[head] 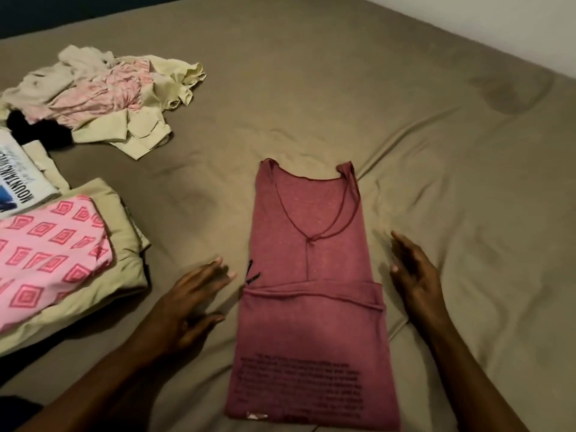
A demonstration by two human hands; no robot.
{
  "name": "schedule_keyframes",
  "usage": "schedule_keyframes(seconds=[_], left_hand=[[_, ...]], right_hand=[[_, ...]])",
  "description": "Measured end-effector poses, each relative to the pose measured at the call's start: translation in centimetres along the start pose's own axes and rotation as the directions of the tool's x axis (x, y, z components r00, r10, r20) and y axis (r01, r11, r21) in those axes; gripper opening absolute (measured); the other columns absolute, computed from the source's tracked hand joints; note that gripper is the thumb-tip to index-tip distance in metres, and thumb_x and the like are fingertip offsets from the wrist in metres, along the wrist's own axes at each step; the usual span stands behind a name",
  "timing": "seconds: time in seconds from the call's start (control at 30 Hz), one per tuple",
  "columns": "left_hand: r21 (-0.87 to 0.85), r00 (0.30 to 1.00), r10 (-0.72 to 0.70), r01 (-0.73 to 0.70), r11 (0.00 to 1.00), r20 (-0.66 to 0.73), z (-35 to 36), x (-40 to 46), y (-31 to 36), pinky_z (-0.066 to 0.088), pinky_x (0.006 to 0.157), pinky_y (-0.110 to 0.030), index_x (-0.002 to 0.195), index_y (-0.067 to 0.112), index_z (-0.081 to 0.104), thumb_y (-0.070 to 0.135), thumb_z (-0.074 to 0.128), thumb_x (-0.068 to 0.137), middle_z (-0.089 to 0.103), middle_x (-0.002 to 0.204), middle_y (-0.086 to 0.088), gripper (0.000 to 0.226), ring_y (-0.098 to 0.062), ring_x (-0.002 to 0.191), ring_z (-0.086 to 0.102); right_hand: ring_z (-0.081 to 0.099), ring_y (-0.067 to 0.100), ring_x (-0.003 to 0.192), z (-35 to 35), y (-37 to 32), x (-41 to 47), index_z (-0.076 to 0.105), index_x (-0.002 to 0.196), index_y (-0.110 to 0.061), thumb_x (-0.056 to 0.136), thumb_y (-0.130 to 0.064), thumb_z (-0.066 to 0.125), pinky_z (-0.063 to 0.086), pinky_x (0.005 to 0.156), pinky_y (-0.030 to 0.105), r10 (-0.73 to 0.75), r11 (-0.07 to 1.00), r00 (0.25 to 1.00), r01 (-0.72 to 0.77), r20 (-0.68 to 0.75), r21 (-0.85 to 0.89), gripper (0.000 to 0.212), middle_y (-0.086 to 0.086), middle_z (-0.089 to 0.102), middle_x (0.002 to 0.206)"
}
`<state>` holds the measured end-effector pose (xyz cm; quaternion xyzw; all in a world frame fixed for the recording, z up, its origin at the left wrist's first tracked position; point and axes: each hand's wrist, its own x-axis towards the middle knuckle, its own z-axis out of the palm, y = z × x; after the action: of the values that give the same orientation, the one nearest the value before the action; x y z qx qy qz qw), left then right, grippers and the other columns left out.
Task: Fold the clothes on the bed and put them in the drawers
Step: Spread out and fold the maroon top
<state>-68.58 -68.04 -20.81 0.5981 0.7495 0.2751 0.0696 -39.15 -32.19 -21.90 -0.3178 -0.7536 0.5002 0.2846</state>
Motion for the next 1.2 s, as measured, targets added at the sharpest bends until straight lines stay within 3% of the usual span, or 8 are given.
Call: schedule_keyframes(seconds=[0.17, 0.27, 0.4, 0.57, 0.83, 1.03, 1.13, 1.2], left_hand=[[0.186, 0.952, 0.262, -0.289, 0.939, 0.156, 0.9, -0.8, 1.5, 0.035, 0.117, -0.032, 0.152, 0.035, 0.047, 0.058, 0.061, 0.096, 0.028, 0.167, -0.008, 0.062, -0.027, 0.154, 0.028], [0.254, 0.906, 0.365, -0.412, 0.875, 0.214, 1.9, -1.0, 2.7, 0.031, 0.119, -0.039, 0.154, 0.034, 0.044, 0.053, 0.06, 0.098, 0.027, 0.167, -0.011, 0.061, -0.029, 0.154, 0.026], [0.296, 0.868, 0.433, -0.491, 0.819, 0.242, 2.5, -1.1, 2.9, 0.031, 0.12, -0.051, 0.156, 0.03, 0.041, 0.053, 0.056, 0.101, 0.028, 0.167, -0.006, 0.061, -0.028, 0.155, 0.024], [0.264, 0.832, 0.495, -0.55, 0.792, 0.249, 4.0, -1.0, 3.5, 0.027, 0.124, -0.048, 0.158, 0.027, 0.037, 0.049, 0.055, 0.102, 0.031, 0.166, -0.003, 0.062, -0.024, 0.155, 0.025], [0.203, 0.798, 0.532, -0.593, 0.779, 0.284, 4.9, -1.0, 4.4, 0.03, 0.123, -0.043, 0.157, 0.024, 0.04, 0.038, 0.065, 0.098, 0.031, 0.166, -0.005, 0.066, -0.023, 0.155, 0.024], [-0.004, 0.903, 0.386, -0.393, 0.92, 0.19, 3.3, -1.3, 6.2, 0.034, 0.121, -0.033, 0.152, 0.024, 0.049, 0.04, 0.049, 0.107, 0.046, 0.158, 0.005, 0.047, -0.01, 0.147, 0.039], [-0.237, 0.973, 0.211, -0.184, 0.954, 0.097, 1.3, -2.2, 8.5, 0.055, 0.092, -0.03, 0.125, 0.03, 0.072, 0.043, 0.056, 0.104, 0.072, 0.123, 0.012, 0.029, -0.007, 0.109, 0.07], [-0.457, 0.997, 0.029, 0.005, 0.889, 0.067, 0.1, -2.7, 10.3, 0.049, 0.062, -0.029, 0.087, 0.031, 0.074, 0.05, 0.055, 0.102, 0.071, 0.08, 0.012, 0.03, -0.005, 0.069, 0.064]], right_hand=[[0.054, 0.027, 0.128, -1.2, -0.2, -9.2, 0.065, 0.137, -0.017, 0.091, -0.018, 0.066, 0.042, 0.109, 0.025, -0.248, 0.836, 0.969, 0.217, 0.006, -0.504, 0.046, 0.002, 0.055, 0.147], [0.052, 0.023, 0.125, -1.6, -1.1, -12.4, 0.067, 0.134, -0.024, 0.09, -0.036, 0.067, 0.042, 0.106, 0.024, -0.272, 0.809, 0.959, 0.274, 0.082, -0.52, 0.046, 0.004, 0.051, 0.151], [0.043, 0.027, 0.144, -2.0, -0.8, -12.4, 0.064, 0.139, -0.032, 0.091, -0.048, 0.064, 0.039, 0.11, 0.044, -0.316, 0.697, 0.895, 0.444, 0.315, -0.563, 0.051, 0.007, 0.039, 0.162], [0.032, 0.024, 0.154, -0.8, -0.9, -11.7, 0.051, 0.151, -0.03, 0.098, -0.035, 0.053, 0.023, 0.122, 0.045, -0.392, 0.486, 0.768, 0.64, 0.506, -0.595, 0.053, 0.003, 0.031, 0.167], [0.056, 0.013, 0.136, -0.2, -1.9, -12.4, 0.065, 0.139, -0.017, 0.091, -0.025, 0.076, 0.044, 0.11, 0.044, -0.392, 0.798, 0.823, 0.526, 0.412, -0.293, 0.05, -0.011, 0.059, 0.147], [0.069, 0.013, 0.115, -0.3, -4.5, -12.2, 0.077, 0.121, -0.031, 0.087, -0.021, 0.081, 0.056, 0.096, 0.048, -0.208, 0.949, 0.927, 0.269, 0.312, -0.167, 0.035, -0.014, 0.074, 0.122], [0.076, 0.013, 0.094, -0.7, -8.7, -12.3, 0.082, 0.106, -0.033, 0.091, -0.019, 0.078, 0.061, 0.08, 0.037, -0.12, 0.992, 0.931, 0.128, 0.345, -0.001, 0.021, -0.005, 0.08, 0.102], [0.073, 0.007, 0.081, -1.0, -10.4, -12.3, 0.084, 0.089, -0.026, 0.093, -0.012, 0.073, 0.056, 0.071, 0.025, -0.091, 0.995, 0.898, 0.06, 0.43, 0.086, 0.018, -0.004, 0.079, 0.087]])
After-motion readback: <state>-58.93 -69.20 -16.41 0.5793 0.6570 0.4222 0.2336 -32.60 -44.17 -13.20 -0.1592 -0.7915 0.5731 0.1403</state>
